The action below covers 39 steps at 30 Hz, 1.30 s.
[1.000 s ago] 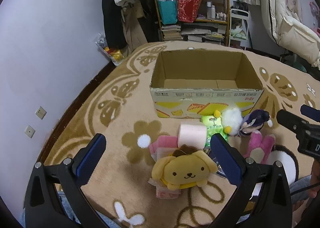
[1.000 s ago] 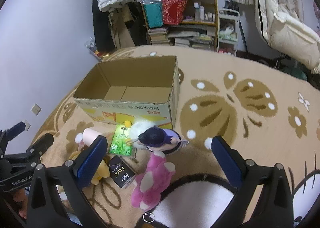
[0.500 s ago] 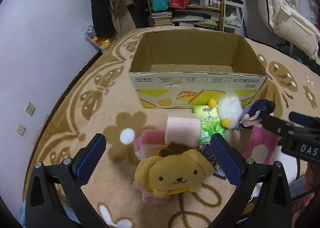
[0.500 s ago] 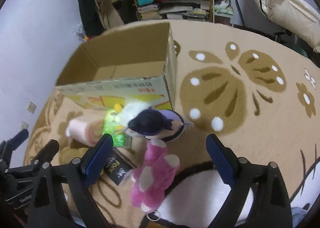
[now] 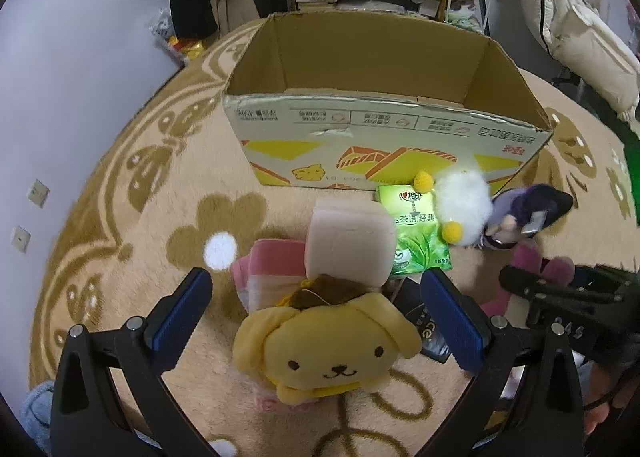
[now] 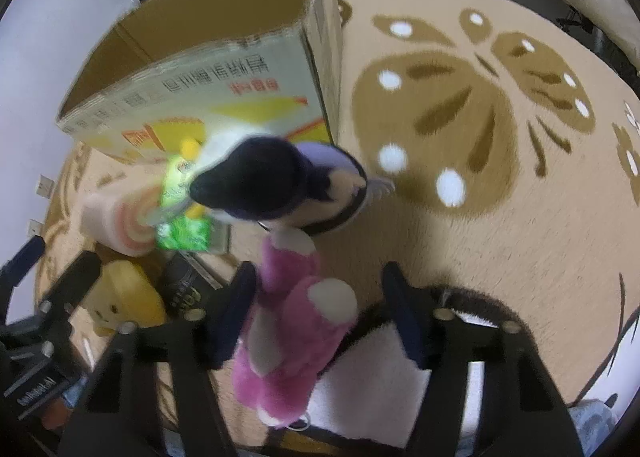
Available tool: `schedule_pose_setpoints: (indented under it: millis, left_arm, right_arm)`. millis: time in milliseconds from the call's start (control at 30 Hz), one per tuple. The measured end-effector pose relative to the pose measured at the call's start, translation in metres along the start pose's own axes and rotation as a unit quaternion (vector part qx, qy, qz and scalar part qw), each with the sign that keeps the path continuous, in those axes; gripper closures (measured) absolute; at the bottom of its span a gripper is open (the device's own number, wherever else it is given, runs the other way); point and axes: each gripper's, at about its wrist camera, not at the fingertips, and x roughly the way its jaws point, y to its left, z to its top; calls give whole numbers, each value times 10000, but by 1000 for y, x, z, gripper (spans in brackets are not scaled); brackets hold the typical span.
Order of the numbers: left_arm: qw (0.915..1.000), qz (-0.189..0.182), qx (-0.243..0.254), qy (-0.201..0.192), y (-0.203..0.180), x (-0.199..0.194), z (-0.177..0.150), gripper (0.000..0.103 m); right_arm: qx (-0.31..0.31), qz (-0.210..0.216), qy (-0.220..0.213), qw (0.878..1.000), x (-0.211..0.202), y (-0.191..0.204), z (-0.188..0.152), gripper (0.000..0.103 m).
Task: Organize soft objects
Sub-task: 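Lower left tool to yellow dog plush while right tool lowers to pink bear, then close left tool on yellow dog plush while right tool closes on pink bear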
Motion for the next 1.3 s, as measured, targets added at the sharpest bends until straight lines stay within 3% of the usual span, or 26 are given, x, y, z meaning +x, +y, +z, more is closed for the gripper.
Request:
schedule_pose_setpoints:
  millis: [200,500,833,1100,1300]
  left_arm:
    - [9995,-133,-84,266,4,13,-3,0]
    - [9956,-352,-2,863,1,37,-13,0]
    - [9928,-67,309,1159,-11,48,-21,0]
    - [9899,242,778,1161,-30,48,-25,0]
    - [9892,226,933,1106,-35,42,-30,14]
  right_arm:
    - [-231,53,20,9997,5,12,-2,74]
    - [-271,84,-94,9996,2,18,-2,75]
    - [-300,65,-93,9995,-3,13,-2,75]
    - [-335,56,-80,9994,-4,14,-1,75]
    - [-336,49,-76,9994,-4,15,0,75]
